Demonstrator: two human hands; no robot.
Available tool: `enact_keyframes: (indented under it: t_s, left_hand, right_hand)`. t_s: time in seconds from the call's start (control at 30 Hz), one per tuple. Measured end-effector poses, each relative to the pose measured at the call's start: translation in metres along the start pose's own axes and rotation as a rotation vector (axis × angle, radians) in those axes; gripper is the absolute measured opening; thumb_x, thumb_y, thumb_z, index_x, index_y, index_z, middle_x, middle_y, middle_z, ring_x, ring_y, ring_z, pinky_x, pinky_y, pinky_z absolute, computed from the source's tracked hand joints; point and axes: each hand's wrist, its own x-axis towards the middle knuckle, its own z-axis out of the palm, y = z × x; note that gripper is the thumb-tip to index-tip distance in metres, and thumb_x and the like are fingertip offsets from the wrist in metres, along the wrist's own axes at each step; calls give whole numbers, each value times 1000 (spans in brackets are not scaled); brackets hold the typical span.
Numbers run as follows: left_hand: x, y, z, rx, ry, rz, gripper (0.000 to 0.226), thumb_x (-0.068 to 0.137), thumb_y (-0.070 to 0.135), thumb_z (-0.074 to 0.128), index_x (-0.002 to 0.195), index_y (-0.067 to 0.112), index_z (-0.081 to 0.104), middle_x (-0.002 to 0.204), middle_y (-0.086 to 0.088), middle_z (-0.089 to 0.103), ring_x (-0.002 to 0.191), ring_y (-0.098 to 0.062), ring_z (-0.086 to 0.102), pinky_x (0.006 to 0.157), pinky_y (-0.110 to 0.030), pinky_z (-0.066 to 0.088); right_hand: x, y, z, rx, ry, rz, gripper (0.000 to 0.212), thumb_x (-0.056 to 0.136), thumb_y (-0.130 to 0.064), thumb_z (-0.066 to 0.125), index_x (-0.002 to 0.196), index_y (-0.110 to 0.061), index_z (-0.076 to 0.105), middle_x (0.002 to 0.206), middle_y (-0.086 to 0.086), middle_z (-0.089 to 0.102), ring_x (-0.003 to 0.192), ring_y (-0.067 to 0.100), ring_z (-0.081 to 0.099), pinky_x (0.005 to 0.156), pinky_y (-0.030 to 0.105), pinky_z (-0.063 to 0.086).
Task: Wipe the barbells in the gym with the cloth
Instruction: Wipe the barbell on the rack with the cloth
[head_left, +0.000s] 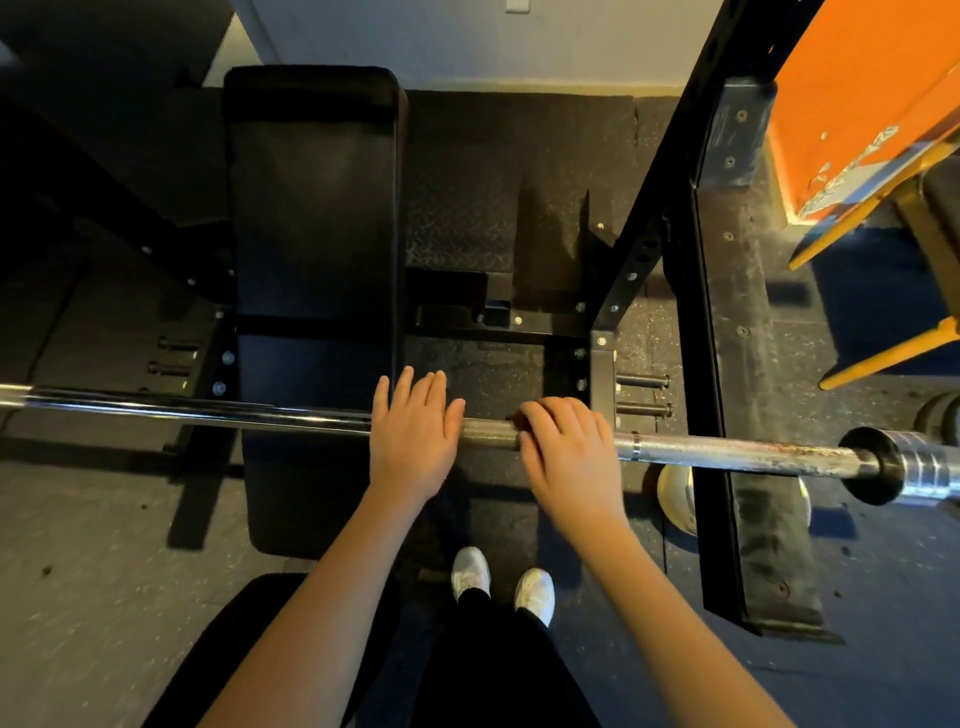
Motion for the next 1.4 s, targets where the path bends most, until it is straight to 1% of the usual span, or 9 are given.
enact_keyframes:
  t_s: [0.13,0.3,0.47,0.57,0.67,0.9,1.0,1.23,1.4]
  left_hand:
    - [-1,-22,-5,16,-18,-71,62,99,44,6,152,20,27,161,0,22,150,-21,-1,121,-44,-3]
    - [-8,-23,2,1,33,-112,65,97,44,5,149,19,34,158,-2,30,150,-24,7,121,-45,1]
    - [-18,-34,7,-44,83,-76,75,93,50,-1,148,17,36,157,-4,32,150,-24,8,117,-41,-5]
    - [-24,-42,7,-61,127,-114,70,95,49,6,146,15,41,153,-6,38,149,-26,16,116,-43,-2]
    - [-28,-40,7,-71,138,-138,67,95,46,9,143,16,44,152,-6,40,147,-25,21,116,-43,0]
    - [-33,-48,6,-46,74,-124,79,87,52,-9,153,18,18,161,0,17,148,-16,-5,115,-37,-11]
    - [-37,-57,9,-15,88,-128,73,92,51,-1,152,16,20,161,-2,20,144,-15,-7,115,-40,-8]
    - [-47,-66,9,-1,134,-9,65,105,43,7,141,5,45,148,-14,43,142,-31,30,113,-54,19]
    - [-55,-75,3,-117,230,-226,63,99,46,26,149,8,28,157,-10,24,145,-24,13,116,-47,11]
  right_hand:
    - [-16,39,-17,1,-9,64,41,94,-36,41,119,-13,64,117,6,63,114,26,54,99,43,42]
    - [6,-36,17,72,4,85,29,85,-16,68,112,-6,69,113,12,68,111,33,61,98,50,47]
    - [21,-41,9,114,-249,-43,38,97,-33,49,131,-18,57,125,1,62,118,23,56,101,41,41]
    - [1,-9,-8,117,-218,-53,42,95,-39,40,126,-19,59,121,1,63,115,23,57,98,43,46]
    - [-4,-27,10,5,-156,3,36,86,-29,63,117,-11,66,113,10,66,108,31,62,91,48,51]
    - [14,-64,18,67,-251,-168,39,90,-33,59,126,-19,58,122,3,62,115,24,57,95,40,48]
    - [-2,-38,8,38,-218,-178,43,87,-33,64,127,-21,54,123,3,60,117,25,56,95,42,49]
    - [14,-86,26,-7,-237,-89,42,81,-24,74,120,-14,64,117,7,65,111,29,60,94,45,50]
    - [0,-66,11,-49,-273,-183,48,83,-29,72,128,-18,58,124,4,60,117,26,57,96,41,48]
